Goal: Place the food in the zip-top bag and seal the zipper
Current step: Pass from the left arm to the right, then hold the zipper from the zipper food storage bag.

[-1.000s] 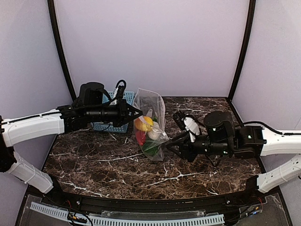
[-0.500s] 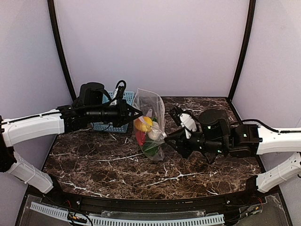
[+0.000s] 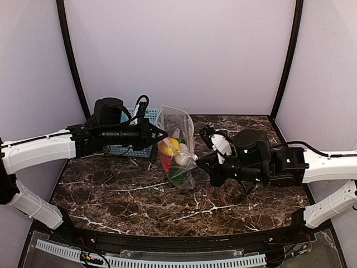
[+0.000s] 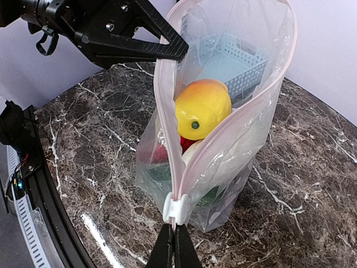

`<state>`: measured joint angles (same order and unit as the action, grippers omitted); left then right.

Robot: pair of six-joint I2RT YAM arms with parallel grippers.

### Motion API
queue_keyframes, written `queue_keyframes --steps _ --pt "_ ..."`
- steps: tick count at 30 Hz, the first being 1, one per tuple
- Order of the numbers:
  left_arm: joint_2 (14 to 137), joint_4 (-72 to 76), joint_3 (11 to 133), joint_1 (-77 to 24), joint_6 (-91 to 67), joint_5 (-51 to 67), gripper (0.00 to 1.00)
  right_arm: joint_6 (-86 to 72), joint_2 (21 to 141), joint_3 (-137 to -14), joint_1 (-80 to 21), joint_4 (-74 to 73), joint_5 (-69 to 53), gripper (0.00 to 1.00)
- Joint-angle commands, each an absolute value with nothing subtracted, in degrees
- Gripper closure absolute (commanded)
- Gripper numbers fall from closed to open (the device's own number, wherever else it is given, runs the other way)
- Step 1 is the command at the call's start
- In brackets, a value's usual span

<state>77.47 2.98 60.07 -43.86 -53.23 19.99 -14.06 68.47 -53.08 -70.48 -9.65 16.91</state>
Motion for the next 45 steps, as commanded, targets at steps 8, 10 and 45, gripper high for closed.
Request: queue_keyframes --steps 8,10,45 --pt "68.3 -9.8 64.0 -43.0 -44.2 14.6 0.97 -6.1 70.1 -65.5 -70.9 -3.5 17.6 1.00" --pt "66.5 -12.0 64.2 -42.9 -42.8 13.6 0.97 -5.0 71.7 -67.4 -70.8 -3.4 17.1 1.00" --pt "77.5 -33.8 90.6 -48.5 11.7 37.2 0.43 -7.2 71.5 -65.9 -64.1 -6.4 -7.4 1.00"
